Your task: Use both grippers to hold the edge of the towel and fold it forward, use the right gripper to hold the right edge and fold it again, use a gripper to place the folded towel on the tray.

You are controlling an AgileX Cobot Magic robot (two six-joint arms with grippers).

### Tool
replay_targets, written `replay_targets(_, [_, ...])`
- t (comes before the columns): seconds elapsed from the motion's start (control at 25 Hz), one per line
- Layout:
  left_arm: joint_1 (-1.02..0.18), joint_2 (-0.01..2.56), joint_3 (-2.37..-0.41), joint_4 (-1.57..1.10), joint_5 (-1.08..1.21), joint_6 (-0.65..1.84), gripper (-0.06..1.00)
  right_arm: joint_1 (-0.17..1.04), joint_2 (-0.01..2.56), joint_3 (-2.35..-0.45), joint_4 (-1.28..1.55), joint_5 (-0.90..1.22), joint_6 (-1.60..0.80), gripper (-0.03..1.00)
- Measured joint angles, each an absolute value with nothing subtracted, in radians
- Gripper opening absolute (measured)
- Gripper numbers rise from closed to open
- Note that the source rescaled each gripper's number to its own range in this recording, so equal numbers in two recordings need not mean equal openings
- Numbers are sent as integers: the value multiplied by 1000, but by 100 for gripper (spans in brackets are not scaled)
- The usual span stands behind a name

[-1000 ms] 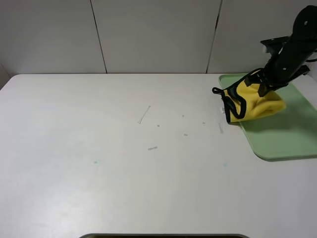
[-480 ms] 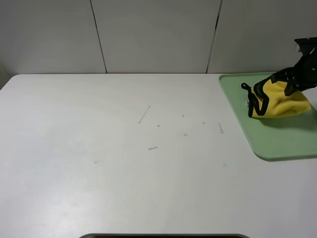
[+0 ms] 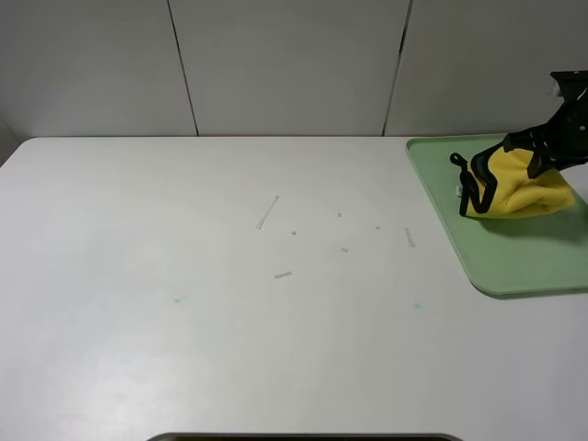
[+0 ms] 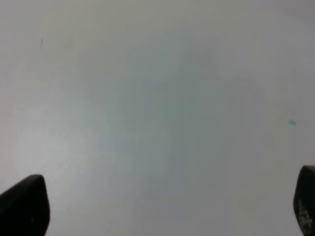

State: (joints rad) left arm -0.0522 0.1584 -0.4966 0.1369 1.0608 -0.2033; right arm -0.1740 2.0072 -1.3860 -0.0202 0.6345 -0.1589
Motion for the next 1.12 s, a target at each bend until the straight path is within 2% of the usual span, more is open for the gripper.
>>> replay_targets(0.04, [-52, 158, -497, 137, 1061, -203, 100, -174, 2007, -1386, -16, 636, -158, 30])
replay_targets(0.16, [-52, 158, -497, 137, 1061, -203, 100, -174, 2007, -1386, -28, 636, -121, 78])
replay_targets(0.24, [-52, 158, -497, 137, 1061, -203, 100, -174, 2007, -1386, -57, 636, -109, 92])
replay_targets(0.36, [-52, 158, -497, 137, 1061, -203, 100, -174, 2007, -1386, -81, 636, -103, 98])
replay_targets(0.56, [-52, 158, -497, 137, 1061, -203, 100, -174, 1960, -1385, -83, 682, -103, 99])
replay_targets(1.12, [-52, 158, -497, 137, 1061, -203, 100, -174, 1616, -1385, -7, 1059, -129, 100])
